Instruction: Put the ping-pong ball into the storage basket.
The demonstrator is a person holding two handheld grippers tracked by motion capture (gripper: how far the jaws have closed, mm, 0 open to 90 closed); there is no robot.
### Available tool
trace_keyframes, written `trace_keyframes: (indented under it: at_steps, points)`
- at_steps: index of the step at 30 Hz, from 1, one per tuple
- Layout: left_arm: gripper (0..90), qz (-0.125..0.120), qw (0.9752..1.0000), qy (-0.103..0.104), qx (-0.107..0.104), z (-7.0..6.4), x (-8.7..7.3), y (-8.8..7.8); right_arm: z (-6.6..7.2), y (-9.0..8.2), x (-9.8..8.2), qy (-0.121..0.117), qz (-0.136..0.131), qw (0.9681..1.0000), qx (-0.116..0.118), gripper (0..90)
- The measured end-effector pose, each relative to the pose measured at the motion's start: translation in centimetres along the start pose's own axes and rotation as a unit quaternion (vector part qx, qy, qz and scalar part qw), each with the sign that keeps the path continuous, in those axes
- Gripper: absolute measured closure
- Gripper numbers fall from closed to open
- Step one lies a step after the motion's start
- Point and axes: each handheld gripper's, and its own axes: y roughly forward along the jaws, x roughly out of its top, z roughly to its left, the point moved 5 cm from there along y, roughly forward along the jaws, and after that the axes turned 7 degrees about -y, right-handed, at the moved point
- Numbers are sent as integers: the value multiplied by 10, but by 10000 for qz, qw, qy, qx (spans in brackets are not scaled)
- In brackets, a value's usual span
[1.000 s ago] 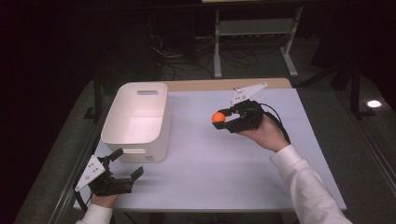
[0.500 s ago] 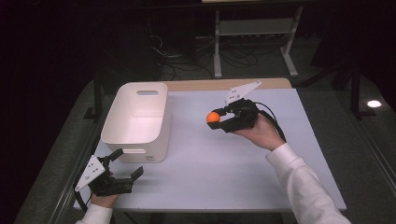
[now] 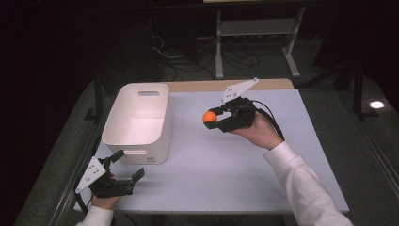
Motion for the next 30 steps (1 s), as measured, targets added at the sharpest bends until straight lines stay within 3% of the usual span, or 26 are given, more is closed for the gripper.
trace_keyframes:
  at_steps: [30]
  points:
    - [0,-15,10000,-24,-34,-1,0,1,4,14,29,-258,-19,9995,171,494]
